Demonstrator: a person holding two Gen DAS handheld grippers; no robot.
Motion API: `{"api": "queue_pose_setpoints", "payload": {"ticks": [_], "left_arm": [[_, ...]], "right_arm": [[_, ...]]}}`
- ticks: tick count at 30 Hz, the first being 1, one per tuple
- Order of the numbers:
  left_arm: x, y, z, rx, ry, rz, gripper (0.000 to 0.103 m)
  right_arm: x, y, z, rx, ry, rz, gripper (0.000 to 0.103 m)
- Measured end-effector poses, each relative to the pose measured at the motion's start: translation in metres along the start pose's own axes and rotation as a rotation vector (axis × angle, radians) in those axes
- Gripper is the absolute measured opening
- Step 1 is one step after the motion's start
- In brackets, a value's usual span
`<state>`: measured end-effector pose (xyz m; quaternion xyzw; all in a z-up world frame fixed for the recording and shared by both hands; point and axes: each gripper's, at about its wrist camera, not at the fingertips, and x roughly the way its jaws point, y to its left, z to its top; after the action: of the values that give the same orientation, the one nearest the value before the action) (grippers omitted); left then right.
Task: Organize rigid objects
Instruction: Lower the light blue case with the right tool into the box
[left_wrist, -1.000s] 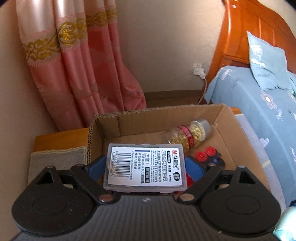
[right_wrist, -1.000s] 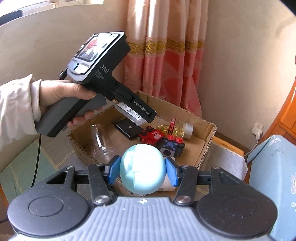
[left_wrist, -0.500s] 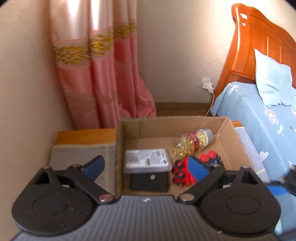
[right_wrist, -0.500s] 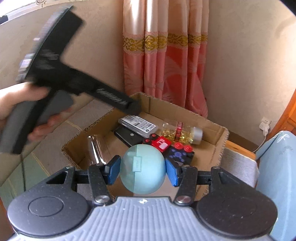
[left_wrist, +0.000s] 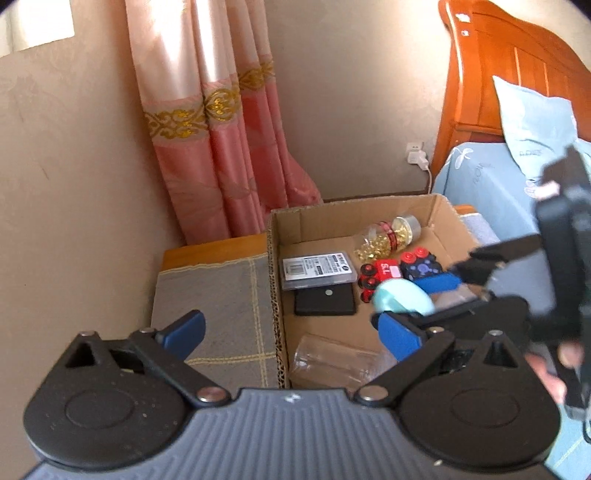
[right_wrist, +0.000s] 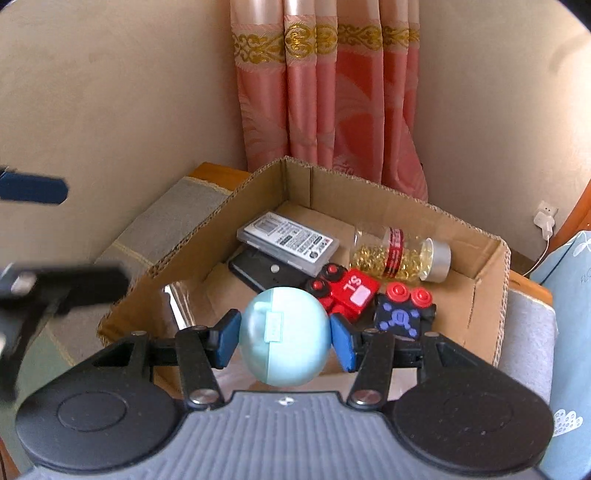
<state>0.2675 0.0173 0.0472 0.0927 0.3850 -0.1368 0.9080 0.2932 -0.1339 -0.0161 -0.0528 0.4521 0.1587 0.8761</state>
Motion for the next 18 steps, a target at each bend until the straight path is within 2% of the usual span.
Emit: {"api": "queue_pose_setpoints", "payload": {"ticks": [1,2,4,6,8,12,18], "left_arm": [[-0.002,-0.001,-0.001,0.000,-0.002,-0.002,0.099],[-0.004,-0.001,-0.002,0.003,-0.006,-0.005,0.099],[-0.008,-0.001,-0.002,0.007,-0.025,0.019,0.099],[-0.014,0.000,-0.002,0.004,-0.039,0.014,0.100],[-0.018,0.002,-0.003,-0.005,-0.045,-0.008,0.100],[-0.025,0.002,-0.010,-0.009,-0.047,-0.007,0.101],[-0.037,0.006,-0.030,-0.023,-0.081,0.009,0.102]], "right_arm": [[0.000,-0.001,0.002,0.012,-0.005,0.002,0.058],[-0.001,-0.001,0.003,0.023,-0.012,0.007,0.063],[-0.004,-0.002,0.006,0.038,-0.020,-0.012,0.075],[-0.008,-0.001,0.006,0.026,-0.033,-0.045,0.092],[-0.015,-0.002,0.002,0.024,-0.052,-0.040,0.100],[-0.031,-0.003,-0.005,0.048,-0.068,-0.042,0.102],[-0.055,0.008,-0.025,0.074,-0.070,-0.137,0.103]]}}
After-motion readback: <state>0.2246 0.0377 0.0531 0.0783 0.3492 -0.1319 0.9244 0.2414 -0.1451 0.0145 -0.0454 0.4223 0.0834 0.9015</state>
